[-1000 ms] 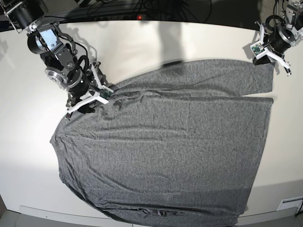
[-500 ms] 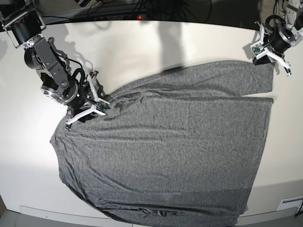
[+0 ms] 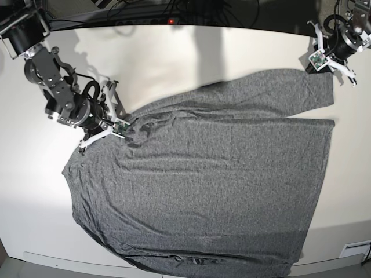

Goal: Fold the T-shirt properly
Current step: 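Grasp the shirt's shoulder edges with the left and right grippers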

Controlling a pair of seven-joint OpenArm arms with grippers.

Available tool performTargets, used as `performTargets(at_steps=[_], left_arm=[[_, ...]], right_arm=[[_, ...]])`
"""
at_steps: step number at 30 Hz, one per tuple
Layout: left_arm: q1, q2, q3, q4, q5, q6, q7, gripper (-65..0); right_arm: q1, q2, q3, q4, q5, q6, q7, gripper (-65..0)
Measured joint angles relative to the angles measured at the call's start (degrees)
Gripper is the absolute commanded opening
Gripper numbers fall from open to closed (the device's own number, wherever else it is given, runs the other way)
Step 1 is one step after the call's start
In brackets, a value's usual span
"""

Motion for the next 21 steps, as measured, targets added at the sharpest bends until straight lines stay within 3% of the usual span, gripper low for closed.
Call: performTargets(at_steps=[1,4,7,12,21], left_arm=[[0.22,0.13,-1.29,1.20,-1.51,-1.49,1.16,-65.0],[0.70,0.11,-5.53,5.92,-10.36,-0.98,1.01,-65.0],[-0.37,-0.20,-8.66,9.86,-15.39,-0.39,0.72,-65.0],[-3.04,0.26,-9.20,10.16,-19.41,-1.03,8.15,-65.0],[-11.32,2.45,-9.18,5.44,-21.27,-1.14,9.03,-65.0]], right_arm=[[-0.09,-0.04,0.87,0.11,1.38,0.07,-0.85,-65.0],[-0.33,-0.24,3.65,0.09,5.07,0.94,-1.68,-65.0],[-0.39,-0.24,6.69,0.09,8.04,0.94,-1.66,-65.0],[0.00,-0.22,10.49,0.09,10.45,0.85,-1.70,-65.0],[2.58,-4.31,11.23,-4.13,10.16,0.85,-1.97,-65.0]])
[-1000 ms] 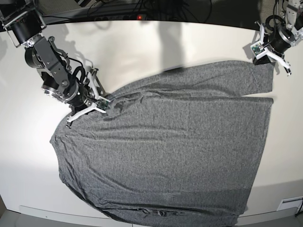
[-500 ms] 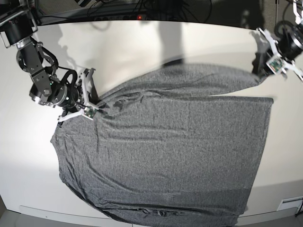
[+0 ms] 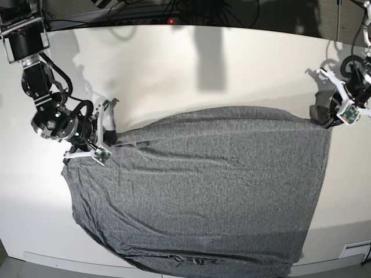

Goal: Fold the T-shirt properly
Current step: 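Grasp the shirt's shoulder edges with the left and right grippers, then lift the shoulder edge with both grippers and fold it toward the hem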

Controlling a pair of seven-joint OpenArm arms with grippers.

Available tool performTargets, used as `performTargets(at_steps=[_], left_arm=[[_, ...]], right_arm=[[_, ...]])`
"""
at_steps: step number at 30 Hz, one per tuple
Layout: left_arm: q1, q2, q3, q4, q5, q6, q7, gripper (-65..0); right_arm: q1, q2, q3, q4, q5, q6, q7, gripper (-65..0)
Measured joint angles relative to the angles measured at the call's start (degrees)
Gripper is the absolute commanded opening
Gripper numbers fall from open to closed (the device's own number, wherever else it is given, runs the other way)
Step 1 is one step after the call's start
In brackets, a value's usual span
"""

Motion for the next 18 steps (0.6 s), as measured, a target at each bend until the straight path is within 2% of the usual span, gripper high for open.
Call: performTargets(at_steps=[8,12,18], left_arm=[[-7.41,-0.48,3.39,-8.70,-0.02,0.26,0.00,-65.0],[-12.26,-0.44,6.75,-13.97,4.31,0.09,0.04,-65.0],[-20.59,-0.57,10.84,-22.14,3.89,0.26,-0.37,-65.0]], right_arm=[[5.97,-3.32,0.20,-7.23,0.04,0.00,0.04,-65.0],[8.22,-4.00,0.20,-10.47,0.13,0.02,0.04,-65.0],[11.85,-4.44,0.22,-15.89,-0.04,-0.02,0.02,-65.0]])
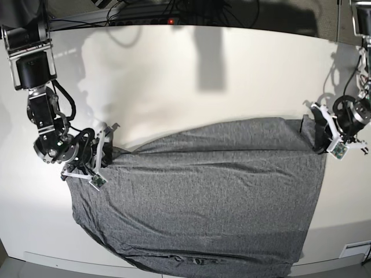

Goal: Fold the T-shirt properly
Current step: 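Lift the shoulder edge with both grippers and fold it toward the hem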

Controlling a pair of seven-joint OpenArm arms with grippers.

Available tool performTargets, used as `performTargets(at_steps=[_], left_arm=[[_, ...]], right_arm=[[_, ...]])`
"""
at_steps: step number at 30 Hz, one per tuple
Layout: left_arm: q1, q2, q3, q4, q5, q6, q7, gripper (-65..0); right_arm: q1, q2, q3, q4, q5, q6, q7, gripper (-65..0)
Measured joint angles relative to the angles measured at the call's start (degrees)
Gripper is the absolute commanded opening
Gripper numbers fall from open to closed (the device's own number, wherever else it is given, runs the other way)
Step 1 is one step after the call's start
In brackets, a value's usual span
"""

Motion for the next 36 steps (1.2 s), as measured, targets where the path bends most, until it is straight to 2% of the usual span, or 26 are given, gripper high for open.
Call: performTargets(at_steps=[2,7,13,15,18,19,22,24,29,31,36], left_arm=[[-1.75,0.09,1.70,-2.91,0.28,-0.02,0.24,-65.0],[-5.77,0.09,4.81,-6.93,5.90,-0.09,-0.13,-65.0],[-9.14,0.11,4.98,-8.52,6.12,0.17,0.90,-65.0],[-9.55,0.11,5.03,-8.52,6.10,3.80,1.46,-65.0],[-9.55,-0.35,5.01,-8.52,6.08,4.33,1.51,-65.0],[-9.53,-0.39,5.01,-8.52,6.08,4.33,1.51,-65.0],[-9.53,-1.09,5.03,-8.52,6.05,4.33,1.73,-51.9],[-9.53,-1.81,5.01,-8.52,5.88,4.42,2.16,-48.4],[-9.53,-2.27,5.03,-8.52,5.55,4.37,2.97,-48.4],[-9.53,-2.78,5.01,-8.52,4.76,4.39,3.06,-48.4],[-9.53,-3.63,5.01,-8.39,-6.95,4.48,9.46,-48.7]], right_arm=[[0.61,-0.26,0.00,-0.94,0.07,0.02,0.07,-65.0],[0.87,-0.79,-0.02,-1.64,0.02,0.02,0.09,-65.0],[0.87,-0.79,-0.02,-1.66,0.02,0.02,0.02,-65.0],[0.87,-0.81,-0.02,-1.66,0.04,0.02,0.07,-65.0],[0.87,-0.79,-0.02,-1.66,0.04,0.02,0.04,-65.0],[0.87,-0.79,-0.02,-1.66,0.24,0.02,0.04,-60.6],[1.03,-0.79,-0.02,-1.66,1.60,0.02,0.00,-45.0],[1.36,-0.68,-0.02,-1.66,2.86,0.02,-0.17,-42.7],[2.91,-0.70,-0.02,-1.64,3.43,0.00,-0.17,-42.7],[3.48,-0.66,-0.02,-1.64,4.24,0.00,-0.72,-42.7],[3.72,-0.68,0.00,0.35,13.11,-0.11,-6.05,-42.7]])
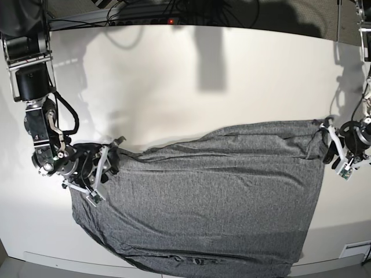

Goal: Fold the T-shirt properly
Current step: 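Lift the shoulder edge with both grippers and fold it toward the hem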

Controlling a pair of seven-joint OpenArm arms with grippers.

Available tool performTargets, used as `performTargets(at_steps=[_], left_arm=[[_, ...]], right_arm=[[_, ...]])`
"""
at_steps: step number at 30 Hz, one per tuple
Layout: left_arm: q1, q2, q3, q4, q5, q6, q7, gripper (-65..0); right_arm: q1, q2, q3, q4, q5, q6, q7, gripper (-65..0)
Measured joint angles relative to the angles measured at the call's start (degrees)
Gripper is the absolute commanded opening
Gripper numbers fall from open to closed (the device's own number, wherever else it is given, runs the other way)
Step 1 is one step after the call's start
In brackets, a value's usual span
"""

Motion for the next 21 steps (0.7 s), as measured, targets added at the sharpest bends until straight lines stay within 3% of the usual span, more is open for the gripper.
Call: performTargets(at_steps=[2,4,10,14,16,21], left_arm=[[0.17,-0.07,0.00,1.01,-1.55,-0.61,1.88,-48.7],[0.52,-0.04,0.00,2.75,-0.24,-4.68,3.72,-48.7],[4.00,-0.17,0.02,11.56,3.43,-4.39,7.65,-48.6],[7.45,-0.04,0.15,13.92,6.05,-4.46,7.30,-48.6],[9.40,-0.07,0.72,13.84,8.92,-4.46,6.25,-48.6],[13.51,-0.17,2.73,13.84,18.60,-4.50,-2.67,-48.4]], right_arm=[[0.04,-0.02,0.00,1.53,0.83,-0.02,-2.21,-42.7],[0.13,0.00,0.00,2.86,0.76,-0.07,-5.29,-42.7],[0.13,0.02,0.00,5.95,0.61,-0.09,-13.29,-42.7],[0.09,0.07,-0.02,5.97,0.63,-0.07,-14.14,-42.7],[0.00,0.22,-0.02,5.97,0.61,-0.07,-15.52,-42.7],[0.15,1.36,-3.08,6.01,2.71,-0.09,-18.49,-42.7]])
